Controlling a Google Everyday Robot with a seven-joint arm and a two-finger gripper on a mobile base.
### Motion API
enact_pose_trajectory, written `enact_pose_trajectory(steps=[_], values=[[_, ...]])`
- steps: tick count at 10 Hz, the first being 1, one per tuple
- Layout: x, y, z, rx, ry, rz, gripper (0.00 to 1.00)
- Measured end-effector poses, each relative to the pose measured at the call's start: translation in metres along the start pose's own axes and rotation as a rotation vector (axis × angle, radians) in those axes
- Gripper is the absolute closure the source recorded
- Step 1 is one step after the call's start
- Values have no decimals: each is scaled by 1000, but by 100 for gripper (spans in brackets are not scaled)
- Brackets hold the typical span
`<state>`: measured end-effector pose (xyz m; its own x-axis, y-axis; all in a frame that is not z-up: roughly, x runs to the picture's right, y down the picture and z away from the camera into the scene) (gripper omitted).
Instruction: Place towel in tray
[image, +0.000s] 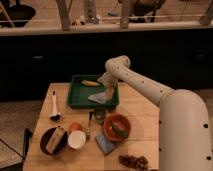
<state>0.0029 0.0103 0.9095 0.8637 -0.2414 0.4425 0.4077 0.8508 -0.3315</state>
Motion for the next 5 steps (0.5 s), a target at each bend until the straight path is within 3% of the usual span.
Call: enact_pose_trajectory(steps=[5], values=[[-1, 0, 1, -1, -1, 0, 20]])
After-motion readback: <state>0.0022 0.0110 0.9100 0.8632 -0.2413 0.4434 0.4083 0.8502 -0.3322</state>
